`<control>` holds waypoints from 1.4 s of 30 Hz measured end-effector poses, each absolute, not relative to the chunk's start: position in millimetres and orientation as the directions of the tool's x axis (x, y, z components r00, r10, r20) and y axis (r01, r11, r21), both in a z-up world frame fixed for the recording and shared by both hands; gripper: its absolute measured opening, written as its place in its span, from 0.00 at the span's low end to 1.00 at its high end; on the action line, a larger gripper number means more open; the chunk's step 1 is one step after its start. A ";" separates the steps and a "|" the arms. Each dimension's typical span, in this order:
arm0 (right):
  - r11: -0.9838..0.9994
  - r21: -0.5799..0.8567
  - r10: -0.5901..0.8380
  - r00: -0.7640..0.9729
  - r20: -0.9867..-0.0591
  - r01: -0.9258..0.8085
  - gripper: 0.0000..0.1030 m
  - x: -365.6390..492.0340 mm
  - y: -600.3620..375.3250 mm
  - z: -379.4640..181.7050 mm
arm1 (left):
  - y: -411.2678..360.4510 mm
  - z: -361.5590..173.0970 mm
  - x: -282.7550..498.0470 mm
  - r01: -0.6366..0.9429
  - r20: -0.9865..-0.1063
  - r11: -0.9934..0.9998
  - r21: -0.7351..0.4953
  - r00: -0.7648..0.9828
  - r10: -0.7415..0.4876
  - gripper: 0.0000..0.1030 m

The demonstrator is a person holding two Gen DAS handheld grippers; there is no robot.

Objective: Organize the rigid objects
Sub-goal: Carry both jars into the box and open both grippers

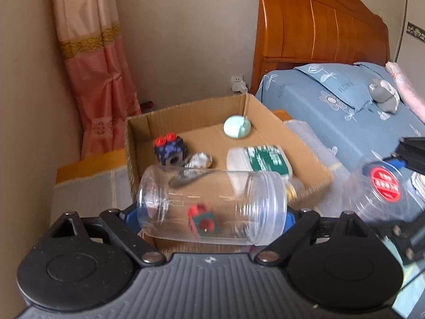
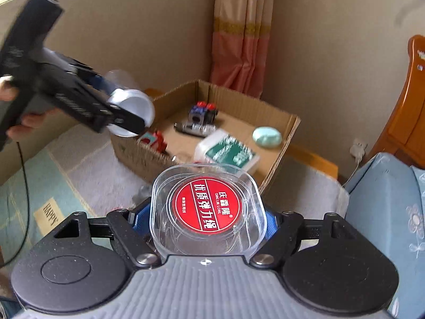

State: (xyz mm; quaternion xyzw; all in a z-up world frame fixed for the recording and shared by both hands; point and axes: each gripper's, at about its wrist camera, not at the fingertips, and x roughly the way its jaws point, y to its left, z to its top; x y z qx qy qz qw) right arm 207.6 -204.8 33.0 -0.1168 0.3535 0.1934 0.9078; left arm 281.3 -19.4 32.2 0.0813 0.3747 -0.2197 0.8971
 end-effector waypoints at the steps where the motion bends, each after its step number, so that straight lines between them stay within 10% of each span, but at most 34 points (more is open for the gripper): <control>1: 0.899 -0.078 0.267 0.681 -0.682 -0.431 0.80 210.1 -204.9 35.6 | -21.1 32.3 288.4 0.449 -0.707 0.893 -0.026 0.623 -0.334 0.89; 42: 0.965 -0.017 0.170 0.671 -0.721 -0.263 0.80 389.8 -160.4 37.0 | 64.2 24.4 184.5 0.198 -0.670 0.979 0.050 0.734 -0.114 0.94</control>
